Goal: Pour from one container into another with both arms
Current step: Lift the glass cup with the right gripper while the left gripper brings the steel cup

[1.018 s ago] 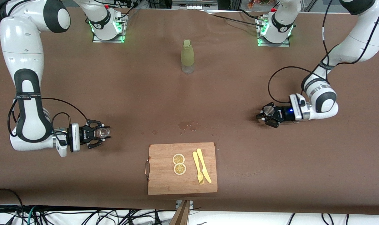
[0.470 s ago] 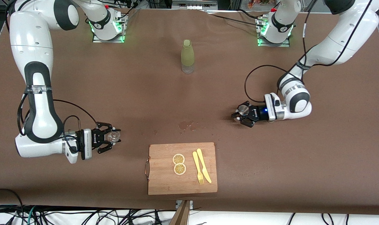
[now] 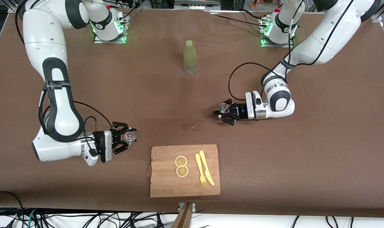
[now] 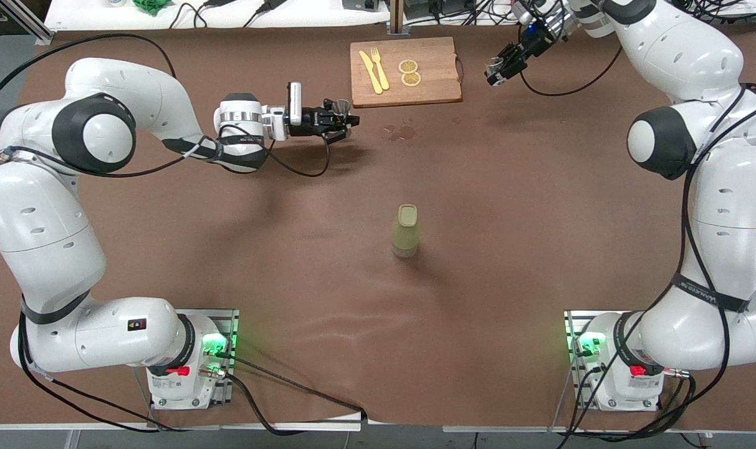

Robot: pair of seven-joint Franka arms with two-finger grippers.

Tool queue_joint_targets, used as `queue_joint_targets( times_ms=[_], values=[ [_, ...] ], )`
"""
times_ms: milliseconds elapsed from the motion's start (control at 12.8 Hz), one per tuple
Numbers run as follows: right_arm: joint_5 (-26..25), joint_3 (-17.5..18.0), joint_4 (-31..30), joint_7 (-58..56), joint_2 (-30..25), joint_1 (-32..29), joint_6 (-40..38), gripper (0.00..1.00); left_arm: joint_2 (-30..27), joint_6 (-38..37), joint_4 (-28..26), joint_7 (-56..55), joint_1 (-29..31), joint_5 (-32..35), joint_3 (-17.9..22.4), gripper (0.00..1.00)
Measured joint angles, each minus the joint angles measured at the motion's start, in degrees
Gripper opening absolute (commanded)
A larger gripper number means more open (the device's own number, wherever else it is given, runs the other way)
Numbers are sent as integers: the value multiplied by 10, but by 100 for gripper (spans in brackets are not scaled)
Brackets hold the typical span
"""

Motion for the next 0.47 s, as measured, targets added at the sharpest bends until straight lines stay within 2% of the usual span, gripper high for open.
queue_joint_targets(
  times_ms=[235, 470],
  values=[
    [-34, -1, 22, 56, -4, 29, 1, 37, 1, 54, 15, -9, -48, -36, 1, 0],
    [-58, -2, 33, 112, -9, 55, 4, 37, 16, 69, 38, -14, -86, -89, 2, 0]
  ],
)
